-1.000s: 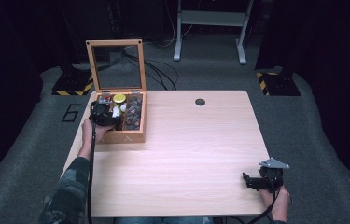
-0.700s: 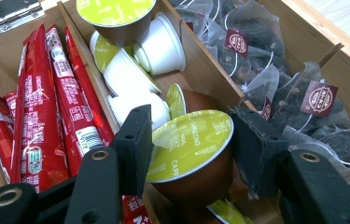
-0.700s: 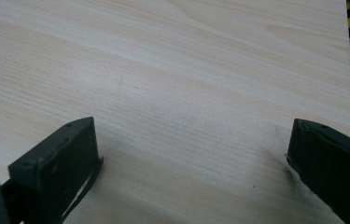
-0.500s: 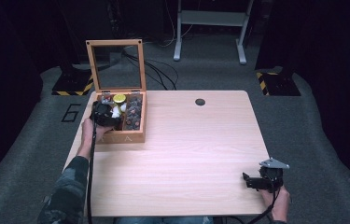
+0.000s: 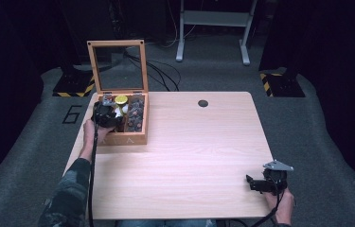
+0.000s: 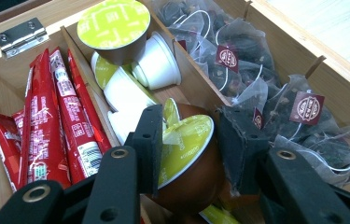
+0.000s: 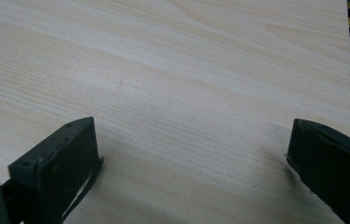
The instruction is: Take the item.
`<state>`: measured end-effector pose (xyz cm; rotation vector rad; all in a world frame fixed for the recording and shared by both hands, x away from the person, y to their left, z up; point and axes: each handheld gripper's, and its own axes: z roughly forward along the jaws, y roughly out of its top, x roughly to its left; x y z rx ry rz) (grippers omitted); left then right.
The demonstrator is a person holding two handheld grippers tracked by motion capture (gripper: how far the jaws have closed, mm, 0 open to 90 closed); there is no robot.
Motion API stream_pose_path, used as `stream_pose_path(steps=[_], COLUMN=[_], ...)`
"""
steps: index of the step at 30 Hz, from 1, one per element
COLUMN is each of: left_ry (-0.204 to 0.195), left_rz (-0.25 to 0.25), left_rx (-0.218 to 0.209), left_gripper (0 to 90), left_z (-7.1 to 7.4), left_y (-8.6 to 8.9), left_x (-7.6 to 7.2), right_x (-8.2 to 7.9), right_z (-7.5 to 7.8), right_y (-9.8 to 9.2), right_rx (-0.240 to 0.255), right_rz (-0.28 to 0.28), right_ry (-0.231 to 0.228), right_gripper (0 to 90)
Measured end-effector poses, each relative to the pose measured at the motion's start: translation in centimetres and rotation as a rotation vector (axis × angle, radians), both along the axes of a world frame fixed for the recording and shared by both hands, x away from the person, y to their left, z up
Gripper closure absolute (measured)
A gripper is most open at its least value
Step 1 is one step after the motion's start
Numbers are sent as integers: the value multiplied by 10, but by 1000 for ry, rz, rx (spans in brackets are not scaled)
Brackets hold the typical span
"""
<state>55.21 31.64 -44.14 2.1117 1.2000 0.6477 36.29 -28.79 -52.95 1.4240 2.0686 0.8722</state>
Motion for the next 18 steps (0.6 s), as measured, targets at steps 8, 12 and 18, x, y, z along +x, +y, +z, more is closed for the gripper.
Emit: stream_pose_path(steps=[8, 12, 18], left_ry=[-42, -54, -73], left_rz=[3, 3, 5], left_rx=[-32, -33, -33], left_gripper=[690, 722, 812], left_z=[6, 8, 12], left_y=[3, 6, 6], left_x=[-4, -5, -8], right_x=[0, 0, 0], right_z=[0, 0, 0], right_y=[0, 0, 0], right_rx=[0, 0, 0], right_rz=[0, 0, 0], right_ry=[0, 0, 0], right_gripper=[13, 12, 13])
